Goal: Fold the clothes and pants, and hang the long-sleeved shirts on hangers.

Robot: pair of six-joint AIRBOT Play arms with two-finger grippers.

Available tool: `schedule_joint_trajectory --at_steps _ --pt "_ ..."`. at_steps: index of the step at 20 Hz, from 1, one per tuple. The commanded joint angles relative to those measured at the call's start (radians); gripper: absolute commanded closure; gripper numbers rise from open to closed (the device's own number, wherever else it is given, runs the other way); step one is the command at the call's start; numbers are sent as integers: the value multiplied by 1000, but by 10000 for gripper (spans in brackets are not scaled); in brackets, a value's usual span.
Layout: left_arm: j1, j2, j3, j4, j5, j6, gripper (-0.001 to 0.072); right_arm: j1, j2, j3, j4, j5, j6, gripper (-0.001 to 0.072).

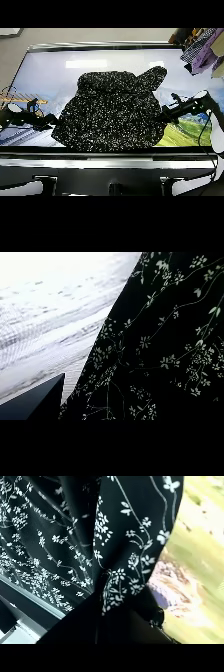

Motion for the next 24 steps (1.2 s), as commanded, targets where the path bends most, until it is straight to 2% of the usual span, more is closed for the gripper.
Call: schedule_joint_trajectory --at_steps 1,2,3,4,6,9,11,13,15,18,21,24 --pt "-8 -41 -1 -43 -13 1 98 1 25 0 6 0 3 681" --pt "-13 -46 -1 -46 -21 1 156 2 31 -1 6 4 3 681" --pt "-18 -47 -1 -46 -28 2 363 3 37 -1 7 6 3 681" --pt "-23 -46 1 -51 -40 2 667 8 45 -1 23 6 3 682" --pt "-26 -41 2 -131 -60 32 686 34 61 -1 94 0 -9 682" --pt "-28 -2 50 -351 -99 111 686 104 97 15 325 -32 -91 682" --pt "-34 51 171 -385 -128 120 687 108 116 104 511 -74 -94 682" --pt "-32 114 342 -385 -129 119 687 107 145 277 632 -141 -94 682" --pt "-30 165 549 -385 -115 105 687 108 182 503 644 -233 -76 682" --pt "-30 235 850 -372 -15 91 687 107 269 815 600 -447 -62 682" --pt "-30 318 1076 -255 162 -16 687 107 457 873 490 -779 -40 681" --pt "-30 438 1135 -127 298 -136 687 107 637 873 296 -941 -3 681"
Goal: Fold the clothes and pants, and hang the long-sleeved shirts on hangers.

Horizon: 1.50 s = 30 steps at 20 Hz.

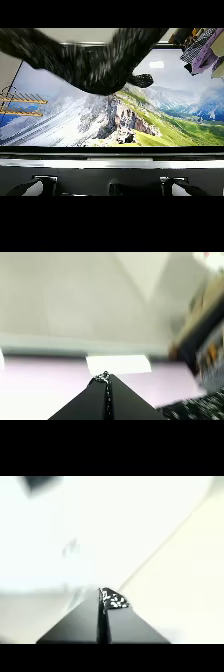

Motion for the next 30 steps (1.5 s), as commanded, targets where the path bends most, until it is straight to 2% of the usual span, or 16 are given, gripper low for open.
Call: schedule_joint_trajectory --at_steps 1,8,11,14,18,21,23,27,30 --pt "1 142 107 164 174 -151 687 1 209 44 -234 -251 64 681" --pt "0 357 105 399 171 -243 687 1 439 44 -579 -214 259 681" --pt "0 355 89 398 150 -244 687 2 435 44 -611 -204 279 681" --pt "0 316 -5 392 149 -277 687 2 345 44 -641 -176 283 681" --pt "-32 148 -140 338 158 -272 686 2 107 43 -614 -126 378 681" --pt "-140 -58 -199 337 240 -136 687 2 -107 23 -485 -129 384 681" --pt "-215 -220 -199 337 329 -79 687 2 -237 3 -392 -151 368 681" --pt "-308 -494 -198 337 593 -83 686 4 -432 -32 -360 -218 336 681" --pt "-327 -634 -197 337 600 -170 686 13 -526 -32 -346 -233 335 681"
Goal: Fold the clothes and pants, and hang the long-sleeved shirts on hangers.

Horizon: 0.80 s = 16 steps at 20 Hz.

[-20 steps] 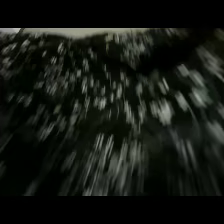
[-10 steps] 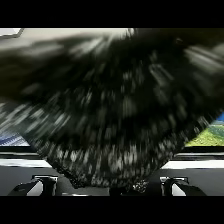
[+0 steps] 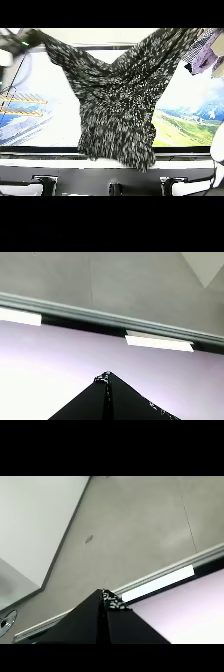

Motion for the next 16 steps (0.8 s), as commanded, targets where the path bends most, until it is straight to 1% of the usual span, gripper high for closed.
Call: schedule_joint_trajectory --at_steps 1,3,4,6,8,9,10,11,12,13,14,15,16 --pt "-34 -179 -2 0 37 -68 687 18 -130 -6 24 -26 -8 681" --pt "-34 -229 -2 0 -82 -86 687 42 -185 -6 8 10 -8 681" --pt "-34 -248 -2 0 -156 -86 687 56 -209 -10 -14 51 -8 681" --pt "-34 -276 -2 0 -301 -86 687 72 -248 -21 -60 165 6 681" --pt "-33 -288 -2 0 -425 -125 677 76 -262 -35 -68 289 13 680" --pt "-31 -288 -2 0 -467 -154 549 76 -261 -35 -75 341 14 648" --pt "-28 -283 -1 -1 -499 -179 294 74 -253 -35 -75 387 14 597" --pt "-21 -275 3 -8 -536 -191 61 67 -234 -35 -78 436 14 476" --pt "-10 -265 16 -19 -583 -191 15 54 -207 -35 -77 489 14 330" --pt "7 -249 34 -26 -637 -191 15 36 -177 -35 -78 546 14 220" --pt "27 -222 41 -26 -682 -191 15 9 -140 -35 -79 615 14 189" --pt "48 -189 39 -23 -717 -191 14 -21 -103 -35 -91 685 14 184" --pt "71 -156 39 -14 -759 -190 14 -53 -66 -35 -116 768 13 146"
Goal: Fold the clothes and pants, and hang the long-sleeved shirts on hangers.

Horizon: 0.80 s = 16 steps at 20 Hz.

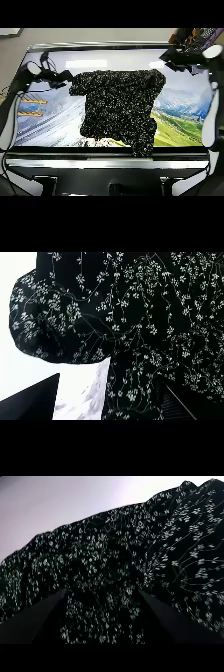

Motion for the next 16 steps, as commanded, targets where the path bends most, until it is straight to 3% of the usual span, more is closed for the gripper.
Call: schedule_joint_trajectory --at_steps 1,3,5,11,16 --pt "70 97 1 21 -199 -14 14 -88 113 -4 -66 312 0 142" --pt "112 189 -90 37 -219 -14 14 -116 205 -95 -108 421 -2 106" --pt "136 299 -272 36 -185 -15 14 -95 336 -312 -81 391 46 56" --pt "127 590 -828 -77 6 -75 14 264 671 -1022 26 43 301 17" --pt "127 638 -963 -116 17 -75 15 659 690 -1223 24 -267 605 17"
